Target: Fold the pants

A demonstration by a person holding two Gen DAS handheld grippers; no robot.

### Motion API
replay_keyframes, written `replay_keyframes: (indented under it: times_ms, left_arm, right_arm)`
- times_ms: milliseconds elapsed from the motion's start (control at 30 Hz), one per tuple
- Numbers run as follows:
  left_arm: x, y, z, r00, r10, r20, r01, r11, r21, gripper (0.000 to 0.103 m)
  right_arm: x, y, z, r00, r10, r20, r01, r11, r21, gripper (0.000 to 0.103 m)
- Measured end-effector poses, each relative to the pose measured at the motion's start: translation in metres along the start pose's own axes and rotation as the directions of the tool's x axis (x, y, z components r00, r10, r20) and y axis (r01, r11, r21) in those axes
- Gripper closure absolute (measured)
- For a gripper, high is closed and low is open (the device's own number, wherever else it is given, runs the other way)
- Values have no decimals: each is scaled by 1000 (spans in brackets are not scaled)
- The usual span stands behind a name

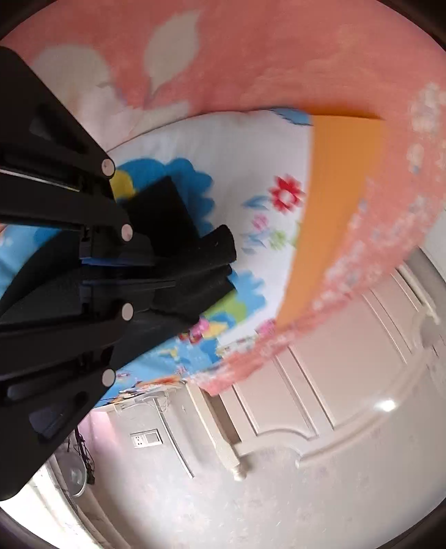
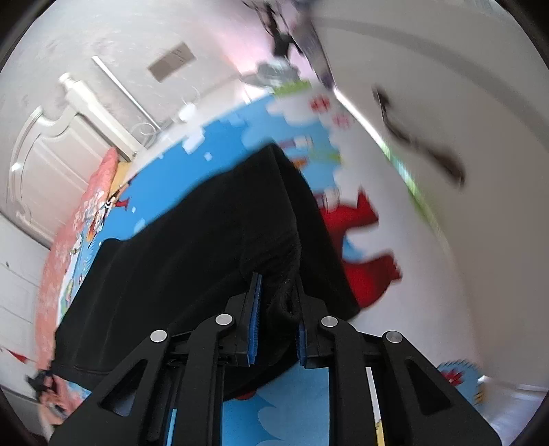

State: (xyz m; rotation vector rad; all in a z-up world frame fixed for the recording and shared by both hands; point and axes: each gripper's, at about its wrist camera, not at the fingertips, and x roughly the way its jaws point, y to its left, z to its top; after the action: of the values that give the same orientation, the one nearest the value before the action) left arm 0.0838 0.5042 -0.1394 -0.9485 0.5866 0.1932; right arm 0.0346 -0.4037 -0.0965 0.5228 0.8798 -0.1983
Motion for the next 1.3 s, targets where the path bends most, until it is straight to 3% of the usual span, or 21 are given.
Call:
replay_keyframes:
  times_ms: [100, 200, 233, 267, 300, 400, 467, 633, 733, 767, 800, 867, 933, 1033, 1067, 1133, 1167, 1200, 1233, 1267, 1300]
  left_arm:
    - [8, 8, -10, 996, 70, -50, -69, 997, 14, 98]
    - [17, 35, -14, 997, 19, -76, -26, 995, -93, 90]
    - [11, 35, -16, 999, 12, -53, -17, 996, -93, 80]
    - [8, 34, -18, 999, 10, -45, -14, 996, -88, 59]
    - [6, 31, -19, 999, 3, -46, -7, 996, -89, 52]
    - [4, 22, -30, 997, -17, -73, 11, 997, -81, 50]
    - [-1, 15, -39, 997, 7, -78, -11, 999, -52, 50]
    - [-30, -20, -64, 991, 127, 32, -130, 983, 132, 50]
    - [-37, -54, -80, 995, 96, 41, -104, 957, 272, 51]
    - [-37, -65, -85, 996, 84, 40, -92, 946, 311, 51]
    - [-34, -80, -93, 998, 59, 34, -67, 930, 360, 51]
    - [-25, -100, -106, 1000, 15, -3, -13, 909, 417, 51]
    - [-8, -119, -126, 999, -1, -54, 26, 879, 476, 51]
    - [16, -127, -153, 992, 20, -124, 47, 858, 512, 51]
    - [19, -129, -161, 992, 42, -120, 29, 846, 532, 51]
    - [18, -150, -184, 995, 42, -94, 28, 771, 636, 51]
    - [17, -170, -203, 993, 4, -121, 81, 716, 693, 51]
    - [19, -183, -215, 987, -24, -159, 132, 683, 718, 51]
    - [23, -206, -236, 973, -61, -224, 213, 628, 749, 49]
    - [25, -222, -251, 960, -86, -265, 264, 590, 763, 49]
    - [35, -249, -273, 938, -118, -327, 337, 540, 771, 49]
  right_arm:
    - [5, 3, 7, 999, -38, 2, 38, 999, -22, 86]
    - [20, -3, -3, 997, -69, -38, 68, 997, -20, 85]
    - [20, -5, -7, 997, -67, -34, 66, 998, -19, 85]
    - [19, -12, -9, 998, -49, -31, 49, 999, 2, 85]
    - [19, -16, -11, 999, -44, -28, 44, 999, 15, 85]
    - [19, -18, -13, 997, -79, -3, 79, 997, 6, 84]
    - [18, -10, -16, 992, -124, 18, 124, 992, -35, 83]
    - [7, -2, -24, 974, -220, 54, 224, 970, -94, 82]
    - [-15, 3, -32, 929, -346, 133, 361, 925, -120, 81]
    - [-22, 4, -34, 924, -347, 160, 367, 922, -122, 80]
    - [-31, 8, -36, 928, -318, 193, 345, 930, -125, 77]
    - [-44, 27, -44, 943, -196, 267, 251, 950, -188, 29]
    - [-44, 45, -50, 935, -127, 331, 225, 934, -277, 8]
    - [-15, 68, -58, 930, -158, 333, 290, 871, -397, 9]
    - [1, 67, -58, 938, -187, 291, 299, 862, -410, 16]
    - [28, 56, -59, 939, -282, 196, 340, 849, -405, 31]
    - [36, 46, -62, 933, -312, 177, 358, 846, -395, 31]
    - [33, 41, -64, 937, -295, 188, 347, 853, -390, 31]
    - [33, 39, -65, 936, -301, 184, 351, 849, -396, 31]
    - [31, 38, -66, 933, -312, 180, 359, 845, -397, 31]
    - [31, 36, -66, 931, -319, 176, 363, 845, -393, 31]
